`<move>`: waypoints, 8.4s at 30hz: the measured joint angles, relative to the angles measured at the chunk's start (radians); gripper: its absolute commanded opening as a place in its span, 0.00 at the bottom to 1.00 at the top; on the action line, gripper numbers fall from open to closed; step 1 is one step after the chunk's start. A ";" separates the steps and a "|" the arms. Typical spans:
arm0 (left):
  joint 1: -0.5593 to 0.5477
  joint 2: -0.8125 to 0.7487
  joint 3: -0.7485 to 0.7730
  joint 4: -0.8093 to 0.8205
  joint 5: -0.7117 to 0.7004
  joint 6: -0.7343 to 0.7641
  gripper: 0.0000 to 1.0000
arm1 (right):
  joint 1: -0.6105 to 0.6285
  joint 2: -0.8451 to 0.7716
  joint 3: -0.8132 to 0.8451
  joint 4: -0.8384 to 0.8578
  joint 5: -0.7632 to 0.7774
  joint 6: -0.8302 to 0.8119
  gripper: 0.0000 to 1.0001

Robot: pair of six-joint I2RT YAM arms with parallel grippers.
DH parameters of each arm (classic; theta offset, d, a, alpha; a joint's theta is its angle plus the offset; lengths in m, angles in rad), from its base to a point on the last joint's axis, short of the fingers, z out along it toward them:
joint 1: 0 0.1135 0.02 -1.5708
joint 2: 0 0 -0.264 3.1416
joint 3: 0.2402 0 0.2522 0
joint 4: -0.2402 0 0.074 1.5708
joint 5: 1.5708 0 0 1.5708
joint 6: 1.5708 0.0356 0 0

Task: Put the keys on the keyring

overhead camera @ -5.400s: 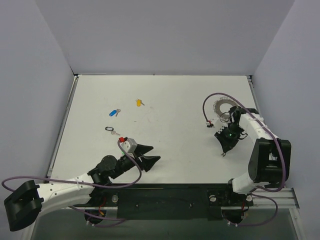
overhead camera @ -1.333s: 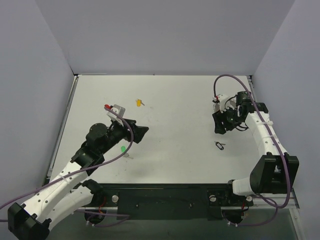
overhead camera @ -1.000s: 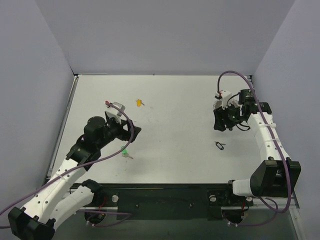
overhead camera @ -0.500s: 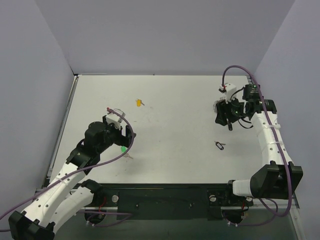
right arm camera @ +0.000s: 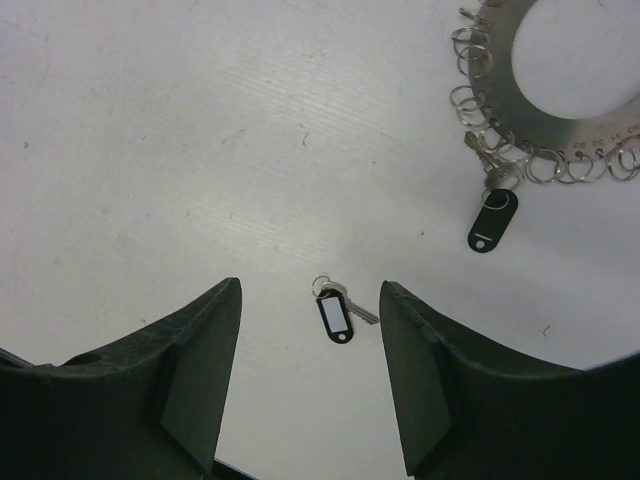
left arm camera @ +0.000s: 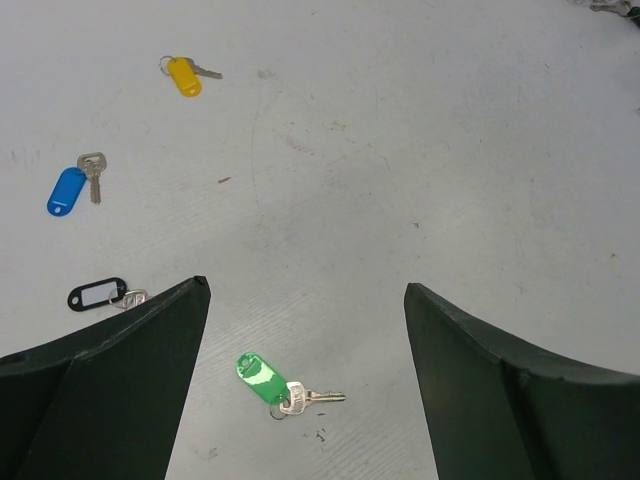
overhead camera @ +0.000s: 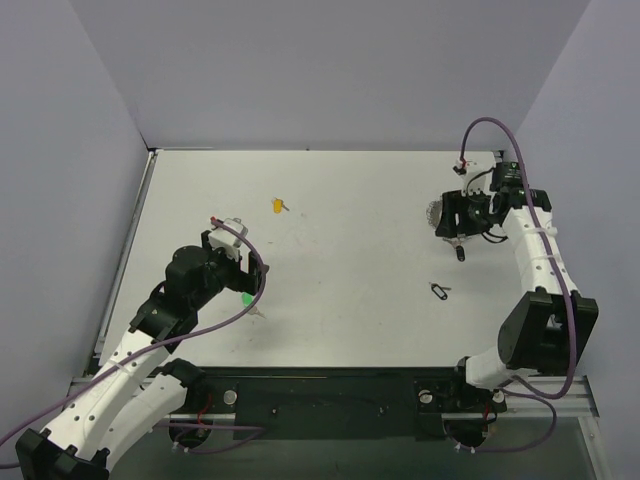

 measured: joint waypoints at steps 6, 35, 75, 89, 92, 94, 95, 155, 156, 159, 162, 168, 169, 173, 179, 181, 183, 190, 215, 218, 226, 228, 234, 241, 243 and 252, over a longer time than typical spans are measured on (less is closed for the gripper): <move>0.000 -0.007 -0.003 0.001 0.000 0.010 0.89 | -0.058 0.181 0.123 0.000 0.064 0.024 0.54; 0.017 -0.005 -0.017 0.002 0.006 0.028 0.89 | 0.073 0.719 0.640 -0.229 0.312 -0.219 0.53; 0.043 0.021 -0.023 0.019 0.017 0.033 0.89 | 0.154 0.993 0.866 -0.258 0.412 -0.376 0.29; 0.048 0.021 -0.023 0.024 0.018 0.033 0.89 | 0.202 0.996 0.888 -0.297 0.423 -0.402 0.00; 0.049 0.021 -0.023 0.025 0.018 0.033 0.89 | 0.235 0.994 0.885 -0.300 0.420 -0.404 0.00; 0.049 0.021 -0.023 0.024 0.018 0.033 0.89 | 0.261 0.987 0.871 -0.301 0.412 -0.404 0.00; 0.049 0.021 -0.023 0.025 0.018 0.033 0.89 | 0.275 0.981 0.862 -0.303 0.408 -0.404 0.00; 0.054 0.022 -0.033 0.025 0.032 0.033 0.89 | 0.069 0.864 0.708 -0.103 0.314 0.409 0.24; 0.055 0.022 -0.033 0.025 0.032 0.033 0.89 | 0.069 0.867 0.708 -0.102 0.319 0.414 0.24; 0.056 0.023 -0.034 0.026 0.032 0.033 0.89 | 0.069 0.876 0.717 -0.102 0.322 0.425 0.22; 0.056 0.025 -0.034 0.025 0.032 0.033 0.89 | 0.069 0.894 0.738 -0.097 0.323 0.430 0.20; 0.060 0.028 -0.034 0.026 0.033 0.033 0.89 | 0.071 0.917 0.744 -0.094 0.327 0.433 0.15; 0.060 0.028 -0.034 0.026 0.033 0.033 0.89 | 0.071 0.921 0.744 -0.094 0.327 0.435 0.13; 0.060 0.030 -0.034 0.026 0.032 0.033 0.89 | 0.074 0.927 0.744 -0.093 0.327 0.436 0.07; 0.060 0.032 -0.034 0.026 0.033 0.033 0.89 | 0.075 0.927 0.744 -0.093 0.327 0.443 0.05; 0.060 0.032 -0.034 0.026 0.033 0.033 0.89 | 0.075 0.927 0.744 -0.093 0.326 0.443 0.05; 0.060 0.032 -0.034 0.026 0.033 0.033 0.89 | 0.075 0.927 0.744 -0.093 0.326 0.443 0.06; 0.060 0.032 -0.034 0.026 0.035 0.033 0.89 | 0.075 0.927 0.744 -0.093 0.325 0.447 0.17; 0.060 0.032 -0.034 0.026 0.036 0.033 0.89 | 0.073 0.922 0.743 -0.086 0.314 0.451 0.14; 0.060 0.032 -0.034 0.026 0.036 0.033 0.89 | 0.069 0.922 0.742 -0.085 0.314 0.452 0.12; 0.060 0.032 -0.034 0.026 0.036 0.033 0.89 | 0.067 0.921 0.735 -0.081 0.314 0.454 0.08; 0.060 0.032 -0.034 0.026 0.036 0.033 0.89 | 0.067 0.921 0.732 -0.080 0.314 0.454 0.07; 0.060 0.032 -0.034 0.026 0.036 0.033 0.89 | 0.066 0.917 0.728 -0.079 0.314 0.455 0.09; 0.060 0.032 -0.034 0.026 0.036 0.033 0.89 | 0.064 0.894 0.726 -0.079 0.310 0.458 0.13; 0.060 0.032 -0.034 0.026 0.036 0.033 0.89 | 0.061 0.891 0.726 -0.079 0.309 0.458 0.13; 0.060 0.032 -0.034 0.026 0.036 0.033 0.89 | 0.058 0.891 0.726 -0.079 0.310 0.459 0.17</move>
